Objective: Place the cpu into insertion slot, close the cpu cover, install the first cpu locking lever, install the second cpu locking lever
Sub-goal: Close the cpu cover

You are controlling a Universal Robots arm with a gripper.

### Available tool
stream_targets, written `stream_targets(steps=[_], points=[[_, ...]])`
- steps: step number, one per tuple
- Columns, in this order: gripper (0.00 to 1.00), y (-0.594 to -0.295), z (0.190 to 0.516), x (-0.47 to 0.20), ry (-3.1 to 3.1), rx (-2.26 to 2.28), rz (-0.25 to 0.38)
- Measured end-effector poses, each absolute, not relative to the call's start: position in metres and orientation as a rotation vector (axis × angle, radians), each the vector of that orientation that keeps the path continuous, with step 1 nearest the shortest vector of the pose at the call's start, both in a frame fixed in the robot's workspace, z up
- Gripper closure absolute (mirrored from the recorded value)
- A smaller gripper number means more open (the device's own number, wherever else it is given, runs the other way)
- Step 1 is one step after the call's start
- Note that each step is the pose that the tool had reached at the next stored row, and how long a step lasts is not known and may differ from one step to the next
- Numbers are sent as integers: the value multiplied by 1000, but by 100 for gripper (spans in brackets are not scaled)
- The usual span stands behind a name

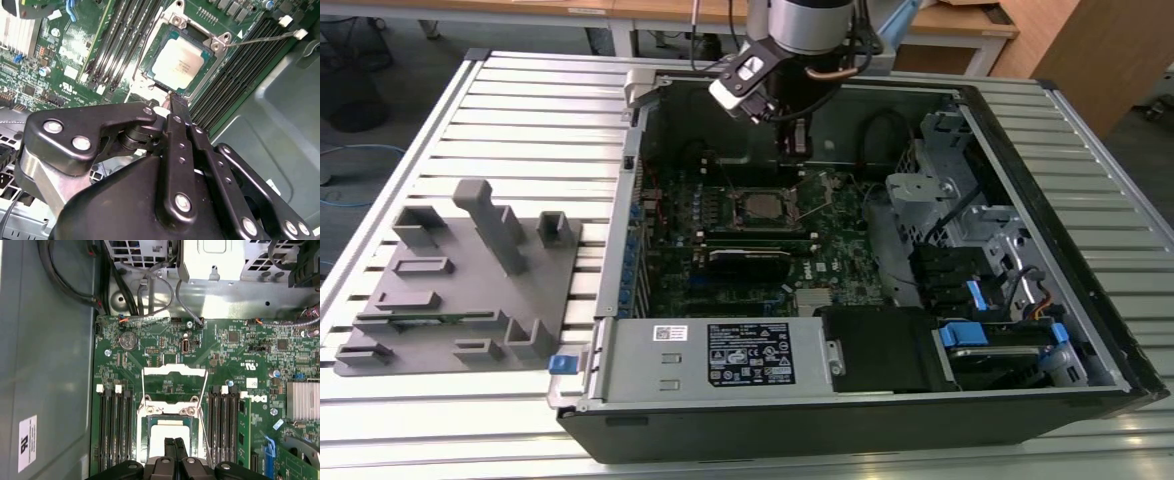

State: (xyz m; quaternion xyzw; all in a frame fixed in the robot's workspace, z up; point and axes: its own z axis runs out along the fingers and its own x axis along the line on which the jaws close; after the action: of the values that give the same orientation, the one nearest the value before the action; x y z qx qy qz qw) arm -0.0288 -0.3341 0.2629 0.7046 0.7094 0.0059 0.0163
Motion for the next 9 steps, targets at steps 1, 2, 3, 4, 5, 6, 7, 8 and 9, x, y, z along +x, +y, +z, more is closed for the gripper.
stream_targets(steps=[1, 2, 3, 4, 5, 6, 7, 8, 9], points=[[90, -334, 263, -28, 2206, 2191, 18], [90, -334, 263, -27, 2206, 2191, 18], [90, -334, 263, -25, 2206, 2191, 18], [90, -334, 263, -24, 2206, 2191, 18], [90, -334, 263, -23, 2206, 2191, 18], [90, -334, 263, -22, 2206, 2191, 18], [90, -334, 263, -21, 2206, 2191, 18], [90, -334, 263, -20, 2206, 2191, 18], [90, -334, 263, -19, 2206, 2191, 18]])
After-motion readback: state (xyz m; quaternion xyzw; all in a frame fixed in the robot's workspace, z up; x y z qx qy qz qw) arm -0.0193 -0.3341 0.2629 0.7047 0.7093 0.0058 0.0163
